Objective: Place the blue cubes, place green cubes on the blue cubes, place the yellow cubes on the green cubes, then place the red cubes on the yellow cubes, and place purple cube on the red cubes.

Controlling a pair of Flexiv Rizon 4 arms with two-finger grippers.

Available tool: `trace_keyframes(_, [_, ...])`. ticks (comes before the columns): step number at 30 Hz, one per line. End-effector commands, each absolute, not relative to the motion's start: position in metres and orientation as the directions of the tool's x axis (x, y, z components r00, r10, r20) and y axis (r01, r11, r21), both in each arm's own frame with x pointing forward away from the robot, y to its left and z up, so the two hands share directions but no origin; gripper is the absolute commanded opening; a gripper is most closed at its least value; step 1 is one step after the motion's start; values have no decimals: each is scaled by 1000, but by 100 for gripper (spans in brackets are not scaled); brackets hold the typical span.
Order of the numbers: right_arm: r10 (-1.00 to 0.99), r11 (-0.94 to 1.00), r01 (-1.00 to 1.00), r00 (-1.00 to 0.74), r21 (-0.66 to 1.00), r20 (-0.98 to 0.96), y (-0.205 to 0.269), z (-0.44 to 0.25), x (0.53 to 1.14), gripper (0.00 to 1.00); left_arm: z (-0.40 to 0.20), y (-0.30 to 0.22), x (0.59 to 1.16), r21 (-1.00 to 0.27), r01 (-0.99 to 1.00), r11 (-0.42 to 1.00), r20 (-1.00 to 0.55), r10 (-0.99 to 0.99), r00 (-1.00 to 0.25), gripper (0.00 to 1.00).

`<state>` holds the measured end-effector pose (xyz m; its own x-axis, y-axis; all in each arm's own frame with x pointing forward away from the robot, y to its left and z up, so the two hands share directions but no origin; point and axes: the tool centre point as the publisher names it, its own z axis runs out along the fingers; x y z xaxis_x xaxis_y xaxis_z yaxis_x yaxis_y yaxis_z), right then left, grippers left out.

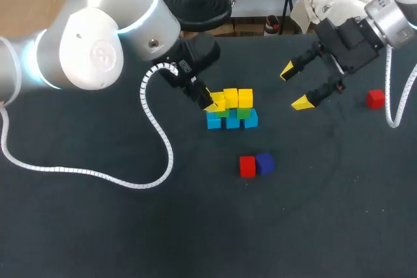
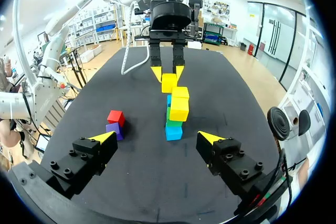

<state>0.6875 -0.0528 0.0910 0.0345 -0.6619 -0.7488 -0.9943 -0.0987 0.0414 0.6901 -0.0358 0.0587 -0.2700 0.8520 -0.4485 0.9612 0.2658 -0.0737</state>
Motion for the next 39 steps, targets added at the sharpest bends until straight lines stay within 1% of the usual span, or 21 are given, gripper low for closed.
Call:
trace_keyframes(1, [-661, -99, -994, 35, 41, -750, -53, 91, 687, 100, 58, -36, 693, -78, 961, 267, -442, 855, -273, 0])
trace_keyframes(13, [-661, -99, -994, 35, 41, -750, -53, 91, 687, 100, 55, -32, 708, -83, 961, 264, -431, 860, -273, 0])
trace_keyframes(19, [-661, -99, -994, 35, 41, -750, -53, 91, 687, 100, 58, -35, 707, -72, 970, 234, -441, 864, -241, 0])
trace_keyframes(39, [-661, -99, -994, 35, 41, -750, -53, 91, 687, 100, 54, -37, 704, -85, 973, 215, -438, 869, -230, 0])
